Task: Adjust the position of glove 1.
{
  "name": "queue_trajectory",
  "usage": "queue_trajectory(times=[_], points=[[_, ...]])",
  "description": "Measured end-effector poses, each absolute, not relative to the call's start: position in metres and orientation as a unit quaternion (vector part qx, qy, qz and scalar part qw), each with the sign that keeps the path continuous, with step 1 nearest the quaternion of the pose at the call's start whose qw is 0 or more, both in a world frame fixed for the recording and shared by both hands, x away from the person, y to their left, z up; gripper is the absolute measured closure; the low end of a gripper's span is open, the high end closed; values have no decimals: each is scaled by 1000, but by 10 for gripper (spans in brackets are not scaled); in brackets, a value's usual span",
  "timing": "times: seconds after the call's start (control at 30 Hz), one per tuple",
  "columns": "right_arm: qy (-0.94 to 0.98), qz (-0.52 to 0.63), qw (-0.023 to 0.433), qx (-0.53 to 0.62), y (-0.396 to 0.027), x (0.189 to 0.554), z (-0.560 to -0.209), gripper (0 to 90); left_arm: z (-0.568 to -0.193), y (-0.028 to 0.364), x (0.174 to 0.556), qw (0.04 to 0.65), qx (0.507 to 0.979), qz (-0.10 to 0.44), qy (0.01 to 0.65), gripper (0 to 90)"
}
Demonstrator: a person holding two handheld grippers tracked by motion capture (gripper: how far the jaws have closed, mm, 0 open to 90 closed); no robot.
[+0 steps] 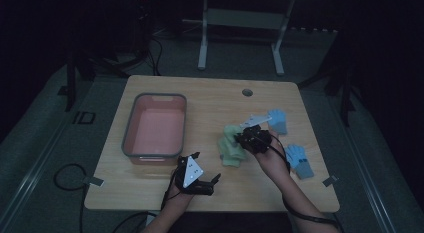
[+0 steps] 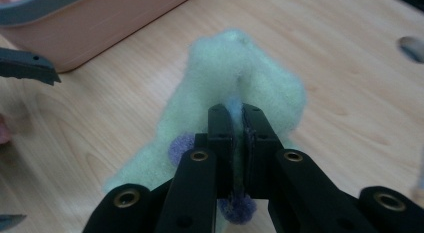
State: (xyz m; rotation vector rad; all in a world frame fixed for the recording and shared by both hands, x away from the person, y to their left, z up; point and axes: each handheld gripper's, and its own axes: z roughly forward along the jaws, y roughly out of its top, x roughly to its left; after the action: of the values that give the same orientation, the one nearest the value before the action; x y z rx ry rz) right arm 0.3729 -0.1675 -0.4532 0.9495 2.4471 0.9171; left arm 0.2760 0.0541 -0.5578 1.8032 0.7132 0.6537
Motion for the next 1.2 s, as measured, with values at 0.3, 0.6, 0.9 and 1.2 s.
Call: queue_trajectory(times=[0.3, 0.6, 0.9, 1.2], points=[[879, 293, 158, 341, -159, 381, -483, 840, -558, 54, 276, 519, 755, 272, 295, 6], [885, 271, 156, 345, -152, 389, -508, 830, -558, 53, 276, 520, 759, 268, 284, 6], [886, 273, 148, 345, -154, 389, -513, 757, -558, 55, 277, 531, 748, 265, 296, 6], [869, 338, 151, 329, -192, 394, -474, 582, -540, 36, 282, 523, 791, 203, 244, 6]])
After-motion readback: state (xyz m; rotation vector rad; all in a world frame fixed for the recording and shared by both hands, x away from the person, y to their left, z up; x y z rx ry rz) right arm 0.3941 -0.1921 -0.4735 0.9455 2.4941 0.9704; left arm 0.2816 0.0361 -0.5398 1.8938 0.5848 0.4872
